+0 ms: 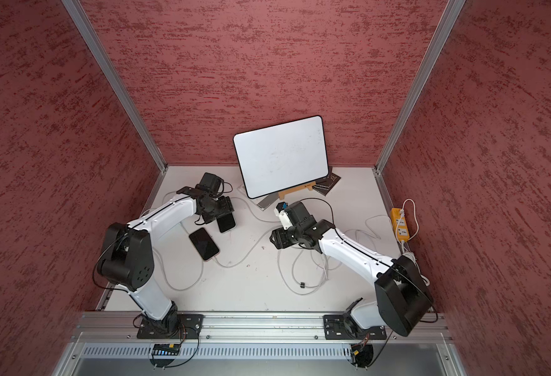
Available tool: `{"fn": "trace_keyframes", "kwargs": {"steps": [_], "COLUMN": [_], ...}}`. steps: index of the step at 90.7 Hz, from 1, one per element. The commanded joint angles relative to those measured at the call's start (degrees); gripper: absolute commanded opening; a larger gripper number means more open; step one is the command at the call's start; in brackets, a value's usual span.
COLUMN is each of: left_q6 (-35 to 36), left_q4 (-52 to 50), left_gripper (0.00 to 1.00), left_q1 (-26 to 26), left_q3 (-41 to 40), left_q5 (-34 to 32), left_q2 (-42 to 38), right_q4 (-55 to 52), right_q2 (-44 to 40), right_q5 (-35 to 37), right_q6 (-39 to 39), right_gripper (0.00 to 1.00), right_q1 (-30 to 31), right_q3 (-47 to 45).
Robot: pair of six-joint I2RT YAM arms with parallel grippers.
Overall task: Plug the charging cable into the phone
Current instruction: Pick up the phone at the center of the board, then pick up the charging cable from the center of the board.
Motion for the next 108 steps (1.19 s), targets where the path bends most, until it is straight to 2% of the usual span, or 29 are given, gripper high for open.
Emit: {"fn": "trace_keyframes", "kwargs": {"steps": [1,16,25,32,40,54,70,108], "left_q6": [-0.48,-0.73,-1.02,-1.16,-1.17,-0.95,-0.82,-0.60], "left_q4": [3.00,4.43,5.12,5.54,5.92,5.94,5.76,5.79], "left_gripper": [0.00,0.00,0.00,0.00,0.00,0.00,0.00,0.00], "left_q1": [-0.01,-0.23,-0.32,-0.38,-0.34,-0.35,-0.34,-0.32], "left_q3": [-3.59,-7.36,-9.63,-11.09,-12.08,-11.74,-11.80,-11.74], "left_q5": [3.92,4.54,3.63,3.35,3.05,3.04,3.30,3.03], "left_q2": [-3.28,-9.16,-11.02,-11.87,-12.47,-12.42,-11.94,-11.65], "right_q4": [-8.46,-9.37,-6.80,-4.29,-2.56,0.22,-2.08,-5.90], "right_q2": [-2.73,-5.22,-3.84,-0.54,5.13,13.33,21.73,22.21], "right_q5": [5.51,9.24,9.47,6.57,4.70,5.96,8.59,15.49], "right_q6": [2.47,4.15,5.56,7.56,9.86,11.45,10.86,13.79], "right_gripper": [0.64,0.60,0.45,0.31,0.24,0.25,0.25,0.32], "right_q1": [-0.37,-0.37,-0.37,-0.37,-0.33,0.07,0.12,1.56], "right_q3": [-0.91,-1.61,-0.53,0.93,2.71,5.80,11.34,11.89]}}
